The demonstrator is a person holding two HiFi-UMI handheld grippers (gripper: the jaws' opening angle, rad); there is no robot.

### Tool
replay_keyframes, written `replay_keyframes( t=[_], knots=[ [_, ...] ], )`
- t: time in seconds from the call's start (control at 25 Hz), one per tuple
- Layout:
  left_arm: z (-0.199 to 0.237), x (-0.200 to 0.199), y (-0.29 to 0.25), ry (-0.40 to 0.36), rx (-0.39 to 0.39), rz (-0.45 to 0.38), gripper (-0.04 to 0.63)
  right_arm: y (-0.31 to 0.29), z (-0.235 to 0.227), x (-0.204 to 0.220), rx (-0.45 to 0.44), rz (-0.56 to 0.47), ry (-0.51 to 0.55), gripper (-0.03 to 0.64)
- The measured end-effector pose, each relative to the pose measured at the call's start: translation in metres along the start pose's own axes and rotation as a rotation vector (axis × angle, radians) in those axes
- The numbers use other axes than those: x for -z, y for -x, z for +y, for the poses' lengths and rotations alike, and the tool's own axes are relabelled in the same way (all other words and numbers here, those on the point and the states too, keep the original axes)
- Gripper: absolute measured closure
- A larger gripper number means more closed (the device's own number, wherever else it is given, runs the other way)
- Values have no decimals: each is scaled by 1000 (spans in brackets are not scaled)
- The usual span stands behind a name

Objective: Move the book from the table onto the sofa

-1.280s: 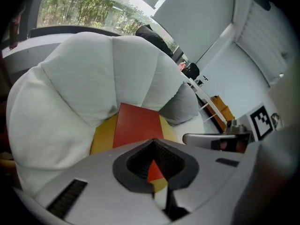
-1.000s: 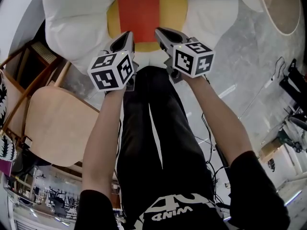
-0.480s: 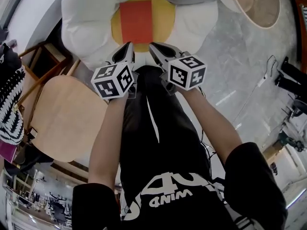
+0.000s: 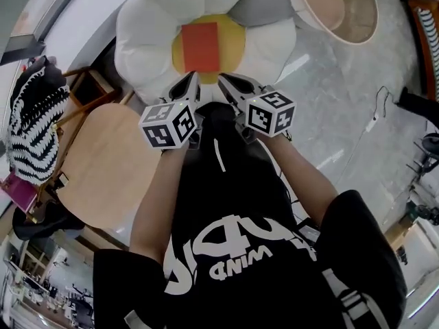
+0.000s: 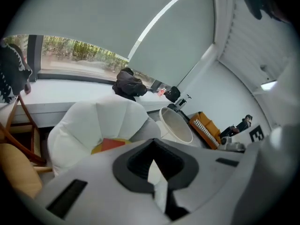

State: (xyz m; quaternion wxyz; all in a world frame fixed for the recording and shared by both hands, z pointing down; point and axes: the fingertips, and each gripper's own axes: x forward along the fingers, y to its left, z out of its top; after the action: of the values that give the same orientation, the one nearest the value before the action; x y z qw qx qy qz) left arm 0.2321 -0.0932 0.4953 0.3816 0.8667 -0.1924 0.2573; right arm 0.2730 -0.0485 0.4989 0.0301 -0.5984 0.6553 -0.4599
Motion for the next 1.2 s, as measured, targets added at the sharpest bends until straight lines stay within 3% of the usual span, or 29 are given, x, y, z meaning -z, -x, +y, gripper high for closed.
replay_keyframes(
  t=[0.44,0.92,1.2],
  knots=[
    [-69,-43,75,-61,57,-74,586,80,67,-44,-58,-88,61,615],
    [-129,-68,148,-179,172,-172,586,134,142,-66,-157,-131,211,615],
    [-157,-94,177,-303,215,-269,586,161,171,-94,-186,-239,301,615]
  ],
)
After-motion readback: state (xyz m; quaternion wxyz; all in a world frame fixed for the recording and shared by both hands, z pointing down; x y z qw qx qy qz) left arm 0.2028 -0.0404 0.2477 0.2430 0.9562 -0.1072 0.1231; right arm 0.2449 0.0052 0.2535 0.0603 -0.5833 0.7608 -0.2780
